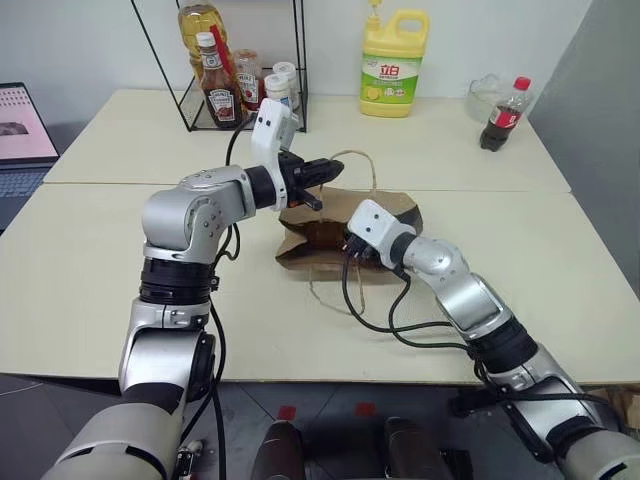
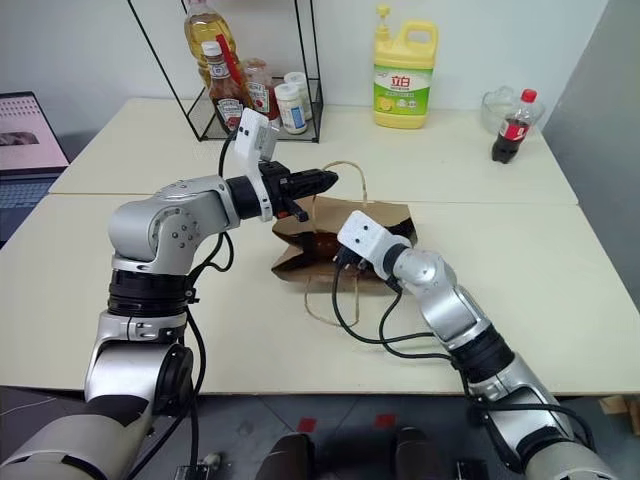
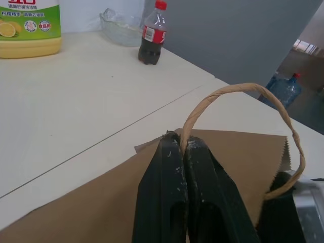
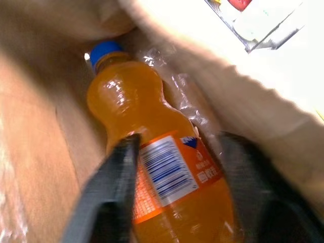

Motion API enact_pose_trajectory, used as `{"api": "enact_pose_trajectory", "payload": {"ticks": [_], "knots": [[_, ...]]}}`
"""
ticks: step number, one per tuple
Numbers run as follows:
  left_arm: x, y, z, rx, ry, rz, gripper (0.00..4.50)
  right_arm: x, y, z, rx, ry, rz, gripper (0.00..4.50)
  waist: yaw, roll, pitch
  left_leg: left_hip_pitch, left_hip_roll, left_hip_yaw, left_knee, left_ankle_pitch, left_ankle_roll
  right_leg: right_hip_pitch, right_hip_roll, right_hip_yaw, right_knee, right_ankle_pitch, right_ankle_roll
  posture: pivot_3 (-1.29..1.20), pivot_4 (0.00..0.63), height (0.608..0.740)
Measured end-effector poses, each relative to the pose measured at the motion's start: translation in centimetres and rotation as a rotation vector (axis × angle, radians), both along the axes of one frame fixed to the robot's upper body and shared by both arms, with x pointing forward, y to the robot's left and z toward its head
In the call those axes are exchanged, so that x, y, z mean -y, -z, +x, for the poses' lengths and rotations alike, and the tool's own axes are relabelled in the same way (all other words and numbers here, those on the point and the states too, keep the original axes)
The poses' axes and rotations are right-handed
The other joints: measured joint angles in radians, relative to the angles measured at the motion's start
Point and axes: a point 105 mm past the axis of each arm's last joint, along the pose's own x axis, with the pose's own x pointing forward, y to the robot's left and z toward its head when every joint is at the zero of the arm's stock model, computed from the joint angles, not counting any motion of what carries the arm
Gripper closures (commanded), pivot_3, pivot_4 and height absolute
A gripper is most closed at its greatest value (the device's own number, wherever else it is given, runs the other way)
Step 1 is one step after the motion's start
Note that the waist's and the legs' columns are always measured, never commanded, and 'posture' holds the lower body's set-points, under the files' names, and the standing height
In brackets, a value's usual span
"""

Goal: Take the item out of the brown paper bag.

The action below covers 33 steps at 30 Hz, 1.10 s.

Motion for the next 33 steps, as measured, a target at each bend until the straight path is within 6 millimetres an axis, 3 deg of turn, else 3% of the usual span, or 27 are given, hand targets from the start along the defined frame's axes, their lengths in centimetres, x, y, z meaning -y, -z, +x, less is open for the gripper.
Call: {"api": "enact_pose_trajectory", "payload": {"ticks": [3, 8, 18, 23, 30, 33], "knots": [[0.0, 0.0, 0.0, 0.0, 0.001, -0.001, 4.5, 0.3, 1.0, 0.2, -0.006, -0.01, -0.078, 0.04, 0.0, 0.0, 0.0, 0.0, 0.0, 0.0, 0.0, 0.0, 0.0, 0.0, 0.0, 0.0, 0.0, 0.0, 0.0, 0.0, 0.15, 0.74], [0.0, 0.0, 0.0, 0.0, 0.001, -0.001, 4.5, 0.2, 1.6, -0.1, -0.028, -0.056, -0.159, 0.04, -0.001, 0.0, 0.0, 0.0, 0.0, 0.0, 0.0, 0.0, 0.0, 0.0, 0.0, 0.0, 0.0, 0.0, 0.0, 0.0, 0.15, 0.74], [0.2, -0.1, -0.1, 0.004, 0.007, -0.009, 4.5, 0.2, 2.1, 1.8, 0.023, -0.082, -0.319, 0.04, -0.003, 0.0, 0.0, 0.0, 0.0, 0.0, 0.0, 0.0, 0.0, 0.0, 0.0, 0.0, 0.0, 0.0, 0.0, 0.0, 0.15, 0.74], [0.5, -0.6, -0.4, 0.023, 0.017, -0.012, 4.5, 0.3, 2.3, 2.0, 0.028, -0.105, -0.334, 1.2, -0.003, 0.0, 0.0, 0.001, 0.0, 0.0, 0.0, 0.0, 0.0, 0.001, 0.0, 0.0, 0.0, 0.0, 0.0, 0.0, 0.15, 0.74], [0.4, -0.5, -0.4, 0.021, 0.005, -0.013, 4.5, 0.4, 2.2, 1.8, 0.038, -0.129, -0.309, 1.23, -0.002, 0.0, 0.0, 0.0, 0.0, 0.0, 0.0, 0.0, 0.0, 0.001, 0.0, 0.0, 0.0, 0.0, 0.0, 0.0, 0.15, 0.74], [0.4, -0.5, -0.4, 0.023, 0.003, -0.013, 4.5, 0.4, 2.4, 0.8, 0.043, -0.182, -0.257, 1.23, -0.003, 0.0, 0.0, 0.0, 0.0, 0.0, 0.0, 0.0, 0.0, 0.0, 0.0, 0.0, -0.001, 0.0, 0.0, 0.0, 0.15, 0.74]]}}
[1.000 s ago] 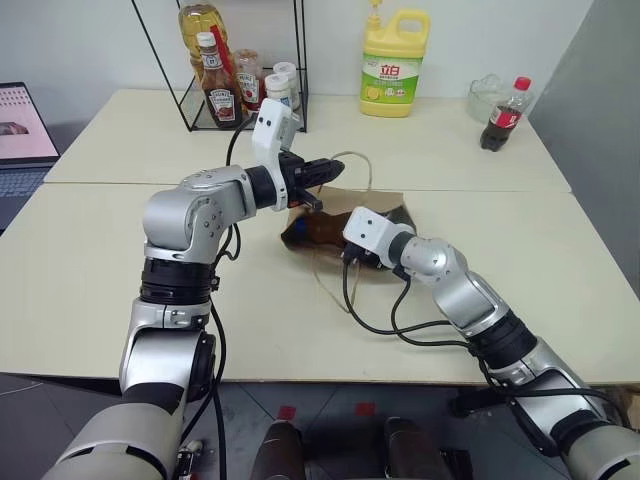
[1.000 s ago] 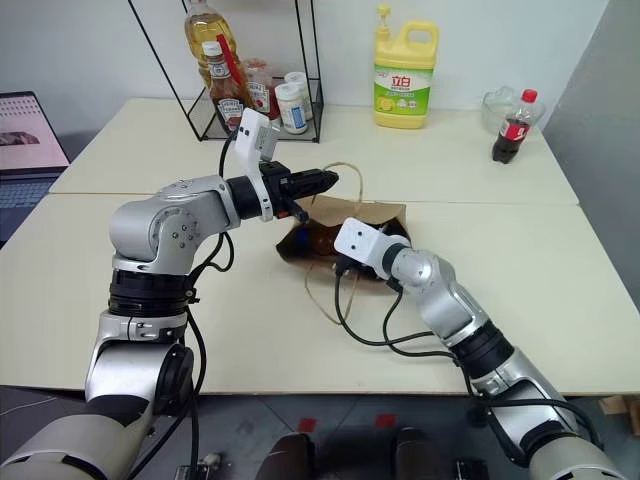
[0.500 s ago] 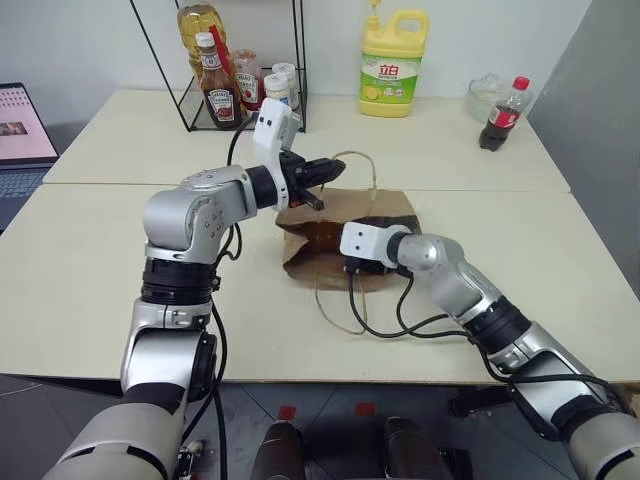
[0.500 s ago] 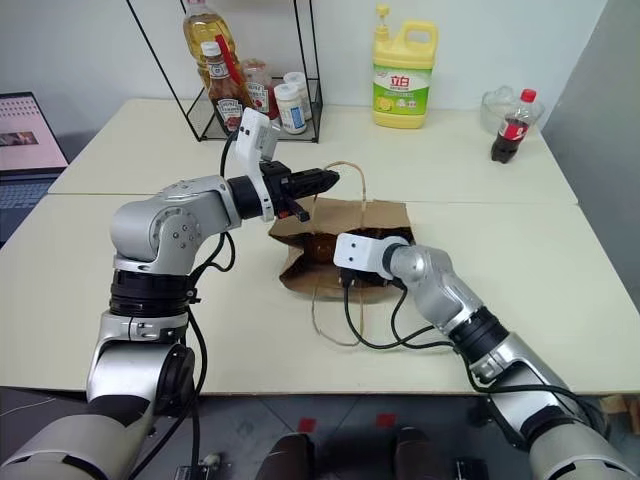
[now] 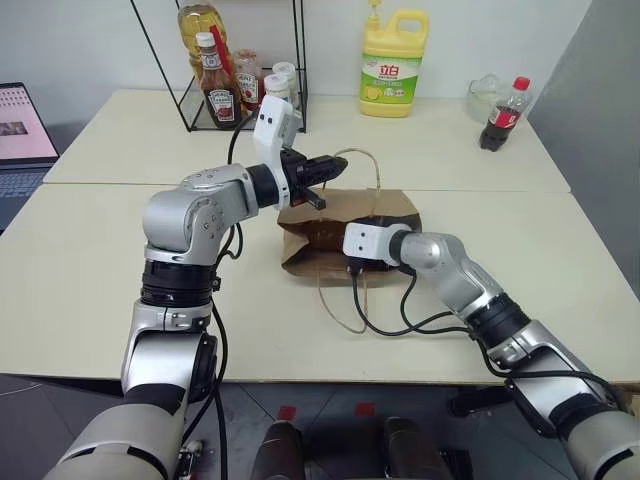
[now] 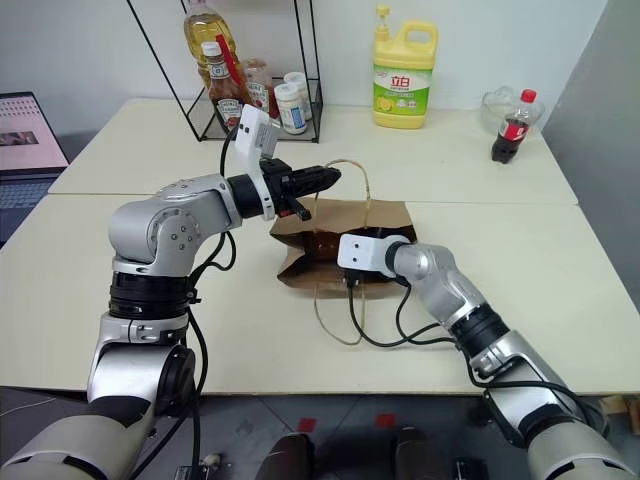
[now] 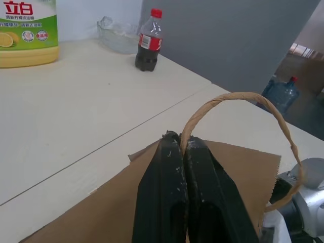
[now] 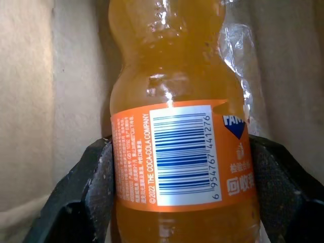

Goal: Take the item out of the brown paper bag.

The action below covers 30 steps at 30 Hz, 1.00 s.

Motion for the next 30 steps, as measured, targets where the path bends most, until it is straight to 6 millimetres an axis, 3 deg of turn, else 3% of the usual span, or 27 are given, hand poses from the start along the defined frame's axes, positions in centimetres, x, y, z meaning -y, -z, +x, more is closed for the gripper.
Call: {"api": "enact_pose_trajectory", "payload": {"ticks": [7, 13, 18, 23, 27, 30], "knots": [[0.0, 0.1, 0.1, 0.0, -0.015, 0.001, 4.5, 0.5, 0.3, -2.5, 0.015, -0.137, 0.07, 1.23, -0.001, 0.0, 0.0, 0.0, 0.0, 0.0, 0.0, 0.0, 0.0, 0.0, 0.0, 0.0, 0.0, 0.0, 0.0, 0.0, 0.15, 0.74], [0.0, 0.1, 0.2, -0.002, -0.019, 0.0, 4.5, 1.6, -2.4, -3.4, 0.091, -0.196, 0.135, 1.23, 0.0, 0.0, 0.001, 0.0, 0.0, 0.0, 0.0, 0.0, 0.0, 0.0, 0.0, 0.0, 0.0, 0.0, 0.0, 0.0, 0.15, 0.74], [-0.1, 0.4, 0.4, -0.009, -0.027, 0.004, 4.5, 1.7, -4.8, -6.3, 0.128, -0.308, 0.239, 1.23, 0.002, 0.0, 0.001, -0.001, 0.0, 0.0, 0.0, 0.0, 0.0, 0.0, 0.0, 0.0, 0.0, 0.0, 0.0, 0.0, 0.15, 0.74], [-0.5, 0.8, 0.8, -0.012, -0.055, 0.017, 4.5, 3.7, -5.7, -9.7, 0.075, -0.365, 0.287, 1.23, 0.012, -0.001, 0.001, -0.001, 0.0, 0.0, 0.0, 0.0, 0.0, 0.0, 0.0, 0.0, -0.001, 0.0, 0.0, 0.0, 0.15, 0.74], [-0.4, 1.0, 0.9, -0.016, -0.055, 0.02, 4.5, 4.8, -8.9, -10.1, 0.156, -0.33, 0.374, 1.23, 0.01, -0.001, 0.001, 0.0, 0.0, 0.0, 0.0, 0.0, 0.0, 0.0, 0.0, 0.0, 0.001, 0.0, 0.0, 0.0, 0.15, 0.74], [-0.4, 1.1, 0.9, -0.018, -0.057, 0.02, 4.5, 7.7, -12.2, -8.7, 0.284, -0.184, 0.445, 1.23, 0.011, -0.001, 0.001, 0.0, 0.0, 0.0, 0.0, 0.0, 0.0, 0.0, 0.0, 0.0, 0.0, 0.0, 0.0, 0.0, 0.15, 0.74]]}}
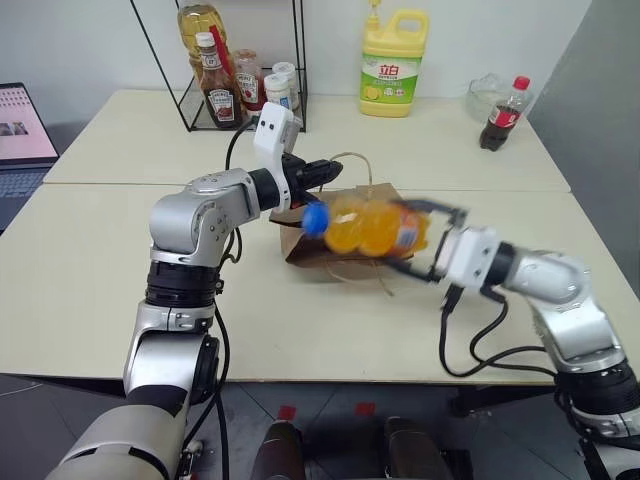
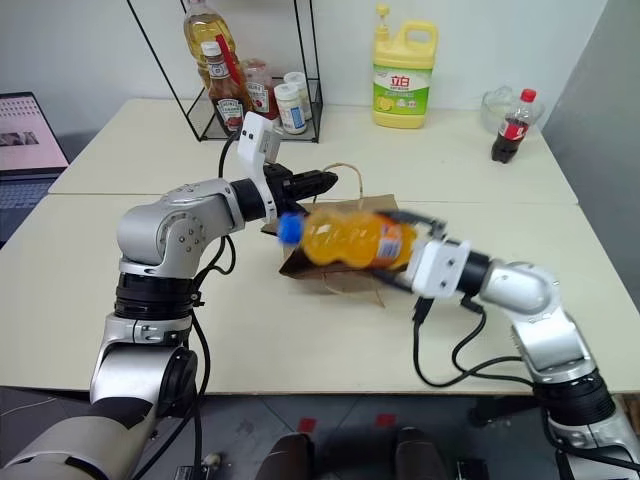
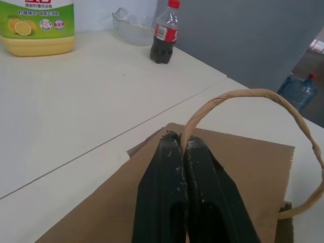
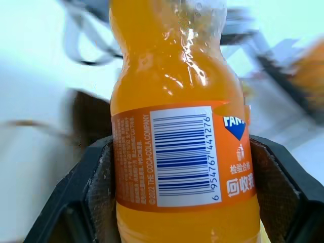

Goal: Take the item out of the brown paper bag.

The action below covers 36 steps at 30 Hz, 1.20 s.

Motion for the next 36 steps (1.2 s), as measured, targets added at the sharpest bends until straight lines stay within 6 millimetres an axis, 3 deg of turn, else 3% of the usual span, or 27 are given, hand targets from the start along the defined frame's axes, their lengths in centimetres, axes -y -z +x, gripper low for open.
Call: {"api": "enact_pose_trajectory", "payload": {"ticks": [3, 5, 9, 12, 16, 22, 29, 31, 33, 36], "knots": [[0.0, 0.1, 0.0, 0.004, 0.0, -0.001, 4.5, 3.9, -1.9, 2.0, 0.025, 0.213, 0.041, 1.23, 0.001, 0.0, 0.0, 0.0, 0.0, 0.0, 0.0, 0.0, 0.0, 0.0, 0.0, 0.0, -0.001, 0.0, 0.0, 0.0, 0.15, 0.74], [-0.1, 0.1, 0.0, 0.01, 0.002, -0.003, 4.5, 6.6, -1.5, 3.5, -0.009, 0.347, -0.004, 1.23, 0.003, 0.0, 0.0, 0.0, 0.0, 0.001, 0.0, 0.0, 0.0, 0.0, 0.0, 0.0, -0.001, 0.0, 0.0, 0.0, 0.15, 0.74], [0.0, 0.1, 0.1, 0.016, 0.004, -0.005, 4.5, 11.8, 1.7, 5.7, -0.204, 0.566, -0.117, 1.23, 0.002, 0.0, 0.0, 0.0, 0.0, 0.001, 0.0, 0.0, 0.0, -0.001, 0.0, 0.001, -0.001, 0.0, 0.0, 0.0, 0.15, 0.74], [0.3, 0.2, 0.1, 0.018, 0.01, -0.006, 4.5, 13.9, 4.8, 5.6, -0.38, 0.623, -0.19, 1.23, 0.0, 0.001, 0.0, 0.0, 0.0, 0.002, -0.001, 0.0, 0.0, -0.001, 0.0, 0.002, -0.001, 0.0, 0.0, 0.0, 0.15, 0.74], [0.5, 0.2, 0.1, 0.023, 0.017, -0.009, 4.5, 15.0, 8.7, 5.0, -0.602, 0.621, -0.256, 1.23, -0.003, 0.001, 0.001, 0.0, 0.0, 0.003, 0.0, 0.0, 0.0, -0.001, 0.0, 0.002, -0.001, 0.0, 0.0, 0.0, 0.15, 0.74], [0.5, 0.3, 0.1, 0.023, 0.016, -0.01, 4.5, 14.9, 11.8, 4.2, -0.786, 0.586, -0.32, 1.23, -0.004, 0.001, 0.001, 0.0, 0.0, 0.003, 0.0, 0.0, 0.0, -0.001, 0.0, 0.002, -0.001, 0.0, 0.0, 0.0, 0.15, 0.74], [0.4, 0.5, 0.1, 0.02, 0.014, -0.011, 4.5, 15.0, 11.7, 4.3, -0.84, 0.6, -0.312, 1.23, -0.002, 0.001, 0.001, 0.0, 0.0, 0.002, 0.0, 0.0, 0.0, 0.0, 0.0, 0.002, -0.001, 0.0, 0.0, 0.0, 0.15, 0.74], [0.4, 0.5, 0.1, 0.02, 0.014, -0.011, 4.5, 15.0, 11.7, 4.3, -0.849, 0.599, -0.307, 0.5, -0.002, 0.001, 0.001, 0.0, 0.0, 0.002, 0.0, 0.0, 0.0, 0.0, 0.0, 0.002, -0.001, 0.0, 0.0, 0.0, 0.15, 0.74], [0.4, 0.5, 0.1, 0.02, 0.013, -0.011, 4.5, 14.7, 11.9, 4.4, -0.862, 0.587, -0.289, 0.06, -0.002, 0.001, 0.001, 0.0, 0.0, 0.002, 0.0, 0.0, 0.0, 0.0, 0.0, 0.002, -0.001, 0.0, 0.0, 0.0, 0.15, 0.74], [0.4, 0.4, 0.1, 0.02, 0.012, -0.011, 4.5, 14.2, 11.9, 4.5, -0.867, 0.565, -0.264, 0.06, -0.002, 0.001, 0.001, 0.0, 0.0, 0.003, 0.0, 0.0, 0.0, 0.0, 0.0, 0.002, -0.001, 0.0, 0.0, 0.0, 0.15, 0.74]]}}
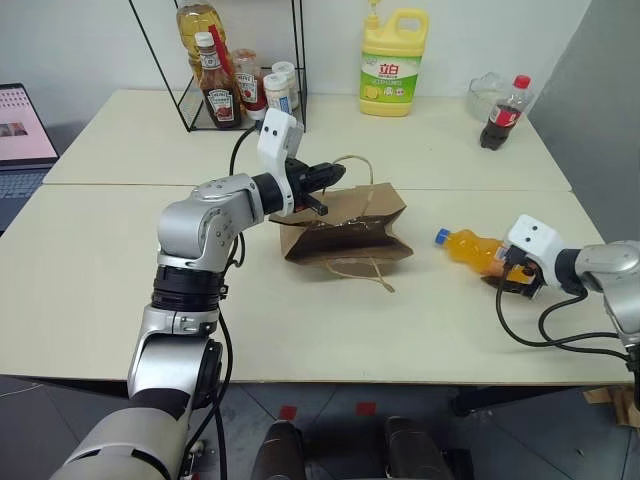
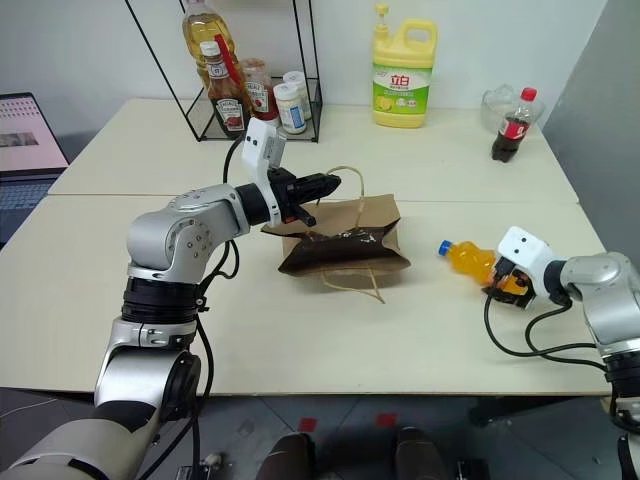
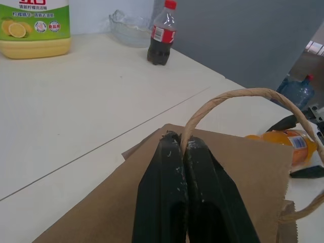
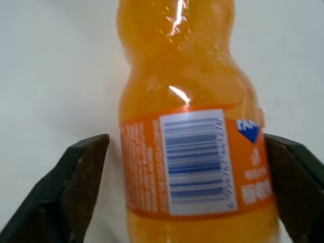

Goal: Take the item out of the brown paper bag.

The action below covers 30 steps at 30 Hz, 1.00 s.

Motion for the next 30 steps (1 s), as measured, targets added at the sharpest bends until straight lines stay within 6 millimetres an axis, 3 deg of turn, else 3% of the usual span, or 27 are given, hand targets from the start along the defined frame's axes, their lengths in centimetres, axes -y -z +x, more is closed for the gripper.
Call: {"api": "enact_pose_trajectory", "payload": {"ticks": [4, 8, 13, 17, 23, 28, 30], "knots": [[-0.2, -0.1, 0.1, 0.006, -0.008, 0.002, 4.5, -1.1, -2.4, 0.0, 0.076, -0.028, 0.031, 0.06, 0.0, 0.0, 0.0, 0.0, 0.0, 0.0, 0.0, 0.0, 0.0, 0.0, 0.0, 0.0, 0.0, 0.0, 0.0, 0.0, 0.15, 0.74], [-1.3, -1.4, 1.6, 0.043, -0.086, -0.022, 4.5, -3.2, -4.8, -0.5, 0.16, -0.057, 0.082, 0.06, 0.001, 0.0, 0.0, 0.0, 0.0, -0.001, 0.0, 0.0, 0.0, 0.0, 0.0, 0.0, 0.0, 0.0, 0.0, 0.0, 0.15, 0.74], [-2.8, -2.9, 3.1, 0.086, -0.171, -0.038, 4.5, -4.6, -5.4, -0.2, 0.233, -0.024, 0.146, 0.06, 0.001, 0.0, 0.0, 0.0, 0.0, -0.001, 0.0, 0.0, 0.0, 0.0, 0.0, 0.0, 0.0, 0.0, 0.0, 0.0, 0.15, 0.74], [-3.1, -2.8, 3.7, 0.082, -0.179, -0.046, 3.63, -5.6, -4.9, -0.2, 0.281, 0.029, 0.244, 0.0, 0.001, 0.0, 0.0, 0.0, 0.0, -0.001, 0.0, 0.0, 0.0, 0.0, 0.0, -0.001, 0.0, 0.0, 0.0, 0.0, 0.15, 0.74], [-3.6, -2.8, 3.7, 0.092, -0.185, -0.042, 1.75, -7.1, -3.0, -1.0, 0.277, 0.07, 0.322, 0.0, 0.001, 0.0, 0.0, 0.0, 0.0, -0.001, 0.0, 0.0, 0.0, 0.0, 0.0, -0.001, 0.0, 0.0, 0.0, 0.0, 0.15, 0.74], [-6.5, -3.3, 3.0, 0.131, -0.24, -0.018, 0.18, -7.8, -1.7, -2.0, 0.279, 0.09, 0.359, 0.0, -0.003, 0.0, 0.0, 0.0, 0.0, -0.001, -0.001, 0.0, 0.0, -0.001, 0.0, 0.0, 0.001, 0.0, 0.0, 0.0, 0.15, 0.74], [-8.2, -3.0, 2.3, 0.164, -0.287, 0.024, 0.07, -8.1, -1.5, -2.3, 0.296, 0.102, 0.38, 0.0, -0.004, 0.0, 0.0, 0.0, 0.0, -0.001, -0.001, 0.0, 0.0, -0.001, 0.0, 0.0, 0.001, 0.0, 0.0, 0.0, 0.15, 0.74]]}}
